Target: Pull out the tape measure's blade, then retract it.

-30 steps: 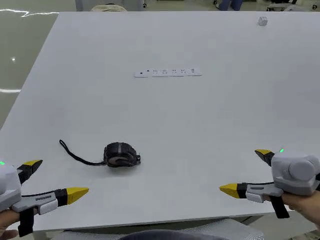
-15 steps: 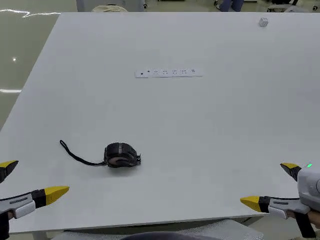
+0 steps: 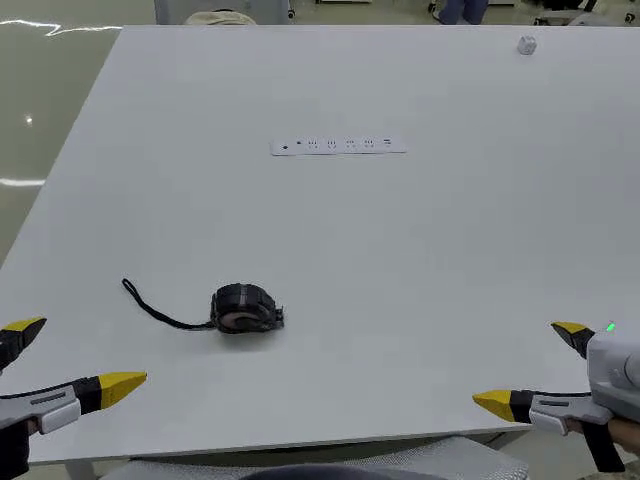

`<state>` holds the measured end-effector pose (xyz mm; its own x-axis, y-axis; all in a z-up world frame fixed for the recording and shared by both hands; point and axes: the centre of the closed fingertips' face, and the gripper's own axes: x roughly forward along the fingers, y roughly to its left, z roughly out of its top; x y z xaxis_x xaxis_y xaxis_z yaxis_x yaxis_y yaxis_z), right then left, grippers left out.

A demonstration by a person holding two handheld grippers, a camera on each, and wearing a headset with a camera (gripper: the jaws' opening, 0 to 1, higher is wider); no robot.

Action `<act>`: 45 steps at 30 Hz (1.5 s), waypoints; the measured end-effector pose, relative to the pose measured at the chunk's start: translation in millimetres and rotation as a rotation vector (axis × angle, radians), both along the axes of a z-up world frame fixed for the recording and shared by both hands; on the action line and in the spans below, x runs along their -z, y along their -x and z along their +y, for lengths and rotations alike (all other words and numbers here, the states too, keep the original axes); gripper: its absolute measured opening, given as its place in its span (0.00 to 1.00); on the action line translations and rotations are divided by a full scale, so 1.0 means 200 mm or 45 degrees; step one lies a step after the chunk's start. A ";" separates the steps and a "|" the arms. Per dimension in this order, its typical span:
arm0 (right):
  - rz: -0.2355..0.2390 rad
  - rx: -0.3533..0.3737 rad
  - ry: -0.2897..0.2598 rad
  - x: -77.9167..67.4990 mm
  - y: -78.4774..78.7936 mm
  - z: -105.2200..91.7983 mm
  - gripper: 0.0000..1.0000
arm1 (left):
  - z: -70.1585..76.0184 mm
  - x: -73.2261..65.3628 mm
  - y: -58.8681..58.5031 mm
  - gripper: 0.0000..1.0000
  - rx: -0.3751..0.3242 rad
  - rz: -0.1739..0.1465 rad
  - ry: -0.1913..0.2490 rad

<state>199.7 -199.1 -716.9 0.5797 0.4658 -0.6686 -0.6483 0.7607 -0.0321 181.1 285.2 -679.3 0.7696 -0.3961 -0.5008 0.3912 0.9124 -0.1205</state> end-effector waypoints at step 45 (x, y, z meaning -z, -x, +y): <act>0.005 -0.028 0.027 0.01 0.00 -0.09 1.00 | 0.04 -0.01 0.00 1.00 0.012 0.013 -0.015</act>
<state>199.5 -217.1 -718.7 0.5670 0.4641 -0.6805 -0.6651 0.7454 -0.0458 180.5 293.7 -677.8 0.7607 -0.3974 -0.5133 0.3984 0.9101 -0.1142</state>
